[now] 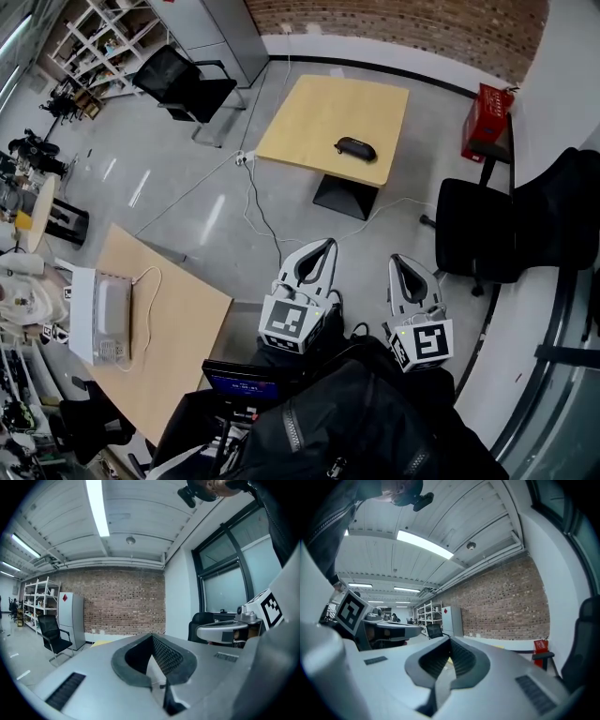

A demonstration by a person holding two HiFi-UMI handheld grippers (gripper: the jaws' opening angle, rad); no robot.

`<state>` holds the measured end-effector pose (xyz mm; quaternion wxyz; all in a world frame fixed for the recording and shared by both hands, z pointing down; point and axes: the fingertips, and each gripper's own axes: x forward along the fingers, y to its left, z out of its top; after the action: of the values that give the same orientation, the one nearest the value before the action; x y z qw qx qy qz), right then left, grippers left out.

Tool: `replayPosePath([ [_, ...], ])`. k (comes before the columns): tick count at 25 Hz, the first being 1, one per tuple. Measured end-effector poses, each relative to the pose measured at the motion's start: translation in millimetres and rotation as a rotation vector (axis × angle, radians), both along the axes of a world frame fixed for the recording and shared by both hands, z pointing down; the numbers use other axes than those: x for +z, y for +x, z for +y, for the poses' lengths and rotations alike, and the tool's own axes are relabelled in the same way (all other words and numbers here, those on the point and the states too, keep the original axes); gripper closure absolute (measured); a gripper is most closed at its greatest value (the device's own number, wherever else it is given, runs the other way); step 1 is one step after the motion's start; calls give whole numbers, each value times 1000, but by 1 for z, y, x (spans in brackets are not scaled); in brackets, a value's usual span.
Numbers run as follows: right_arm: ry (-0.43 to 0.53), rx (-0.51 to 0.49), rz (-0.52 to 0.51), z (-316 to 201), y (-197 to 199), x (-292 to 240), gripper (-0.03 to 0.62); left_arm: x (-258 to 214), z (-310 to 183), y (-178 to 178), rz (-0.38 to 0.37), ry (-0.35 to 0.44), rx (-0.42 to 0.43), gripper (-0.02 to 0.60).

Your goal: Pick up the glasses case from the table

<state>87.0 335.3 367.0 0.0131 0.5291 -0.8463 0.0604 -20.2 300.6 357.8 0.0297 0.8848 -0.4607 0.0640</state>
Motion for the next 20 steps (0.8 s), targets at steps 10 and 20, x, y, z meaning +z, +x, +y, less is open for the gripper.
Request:
replayPosePath([
  [10,3,8,21,-34,-5,1,589,5,-44,-13,18,0,-2,583],
  [20,-20,32,46,-117,-22,2,589,14,-121,-36,32,-31,10,583],
])
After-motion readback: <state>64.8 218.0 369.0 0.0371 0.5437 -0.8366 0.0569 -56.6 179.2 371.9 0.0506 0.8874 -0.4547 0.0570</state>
